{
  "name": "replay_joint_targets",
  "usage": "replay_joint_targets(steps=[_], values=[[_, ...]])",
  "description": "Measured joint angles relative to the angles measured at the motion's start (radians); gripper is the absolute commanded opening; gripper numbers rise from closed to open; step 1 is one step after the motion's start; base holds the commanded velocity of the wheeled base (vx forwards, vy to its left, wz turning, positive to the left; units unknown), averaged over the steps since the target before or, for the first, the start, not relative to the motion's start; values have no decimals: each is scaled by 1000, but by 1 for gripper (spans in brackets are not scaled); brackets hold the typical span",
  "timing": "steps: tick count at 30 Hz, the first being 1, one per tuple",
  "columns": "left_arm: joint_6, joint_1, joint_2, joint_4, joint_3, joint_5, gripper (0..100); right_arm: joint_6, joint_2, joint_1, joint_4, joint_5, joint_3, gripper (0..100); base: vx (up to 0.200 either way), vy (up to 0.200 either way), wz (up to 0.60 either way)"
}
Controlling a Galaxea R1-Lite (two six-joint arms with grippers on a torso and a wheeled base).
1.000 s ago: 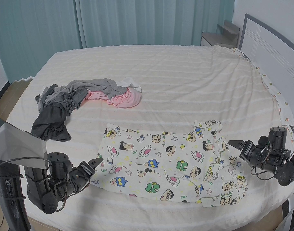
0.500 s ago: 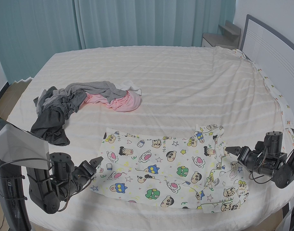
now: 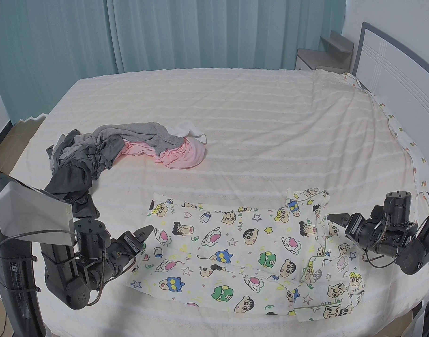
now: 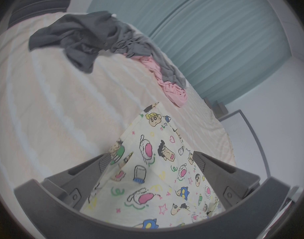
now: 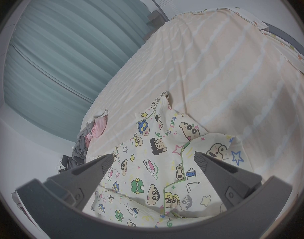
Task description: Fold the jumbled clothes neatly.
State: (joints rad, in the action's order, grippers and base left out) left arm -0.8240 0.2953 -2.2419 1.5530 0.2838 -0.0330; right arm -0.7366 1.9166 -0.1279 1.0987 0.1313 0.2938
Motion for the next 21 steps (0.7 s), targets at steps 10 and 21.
replay_joint_targets(steps=[10,21], values=[[168,-38,-22,-296,286,4,100,0,0,-19,19,-2,-2,100,0,0,0],[383,-95,-63,-837,749,144,100,1,2,-32,34,-13,-8,100,0,0,0]])
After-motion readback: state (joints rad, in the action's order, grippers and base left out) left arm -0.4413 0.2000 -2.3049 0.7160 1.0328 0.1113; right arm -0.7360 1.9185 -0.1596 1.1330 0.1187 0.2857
